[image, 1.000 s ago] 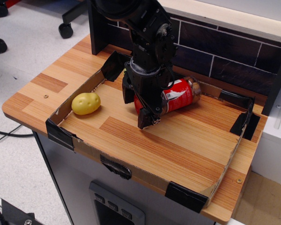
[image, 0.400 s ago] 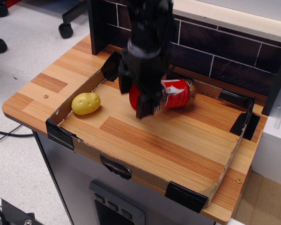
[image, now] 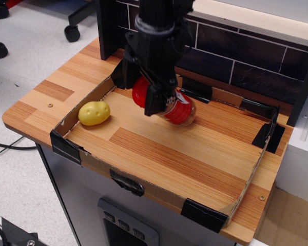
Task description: Upright basil bottle
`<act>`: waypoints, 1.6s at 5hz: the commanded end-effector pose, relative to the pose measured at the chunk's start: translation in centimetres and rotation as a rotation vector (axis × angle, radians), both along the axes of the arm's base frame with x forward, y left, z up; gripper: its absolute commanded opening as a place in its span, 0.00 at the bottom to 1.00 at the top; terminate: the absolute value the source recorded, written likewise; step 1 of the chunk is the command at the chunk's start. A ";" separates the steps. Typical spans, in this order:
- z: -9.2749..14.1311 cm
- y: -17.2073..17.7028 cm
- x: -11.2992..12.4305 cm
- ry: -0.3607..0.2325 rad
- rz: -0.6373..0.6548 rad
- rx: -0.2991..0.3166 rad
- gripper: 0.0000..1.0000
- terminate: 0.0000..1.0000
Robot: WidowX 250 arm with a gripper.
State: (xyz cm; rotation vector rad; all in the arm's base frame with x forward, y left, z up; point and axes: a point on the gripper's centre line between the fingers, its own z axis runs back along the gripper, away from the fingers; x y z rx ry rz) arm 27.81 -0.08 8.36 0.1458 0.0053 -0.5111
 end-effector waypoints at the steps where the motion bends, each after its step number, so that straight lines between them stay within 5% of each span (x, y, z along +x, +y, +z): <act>1: 2.9 -0.4 1.5 0.123 0.095 0.070 0.00 0.00; 4: 2.6 -0.1 -0.2 0.327 0.188 0.152 0.00 0.00; 5: 2.0 -0.2 0.4 0.338 0.221 0.164 1.00 0.00; 7: 2.8 -0.4 1.3 0.305 0.232 0.136 1.00 0.00; 8: 5.8 -1.1 2.3 0.196 0.194 -0.002 1.00 0.00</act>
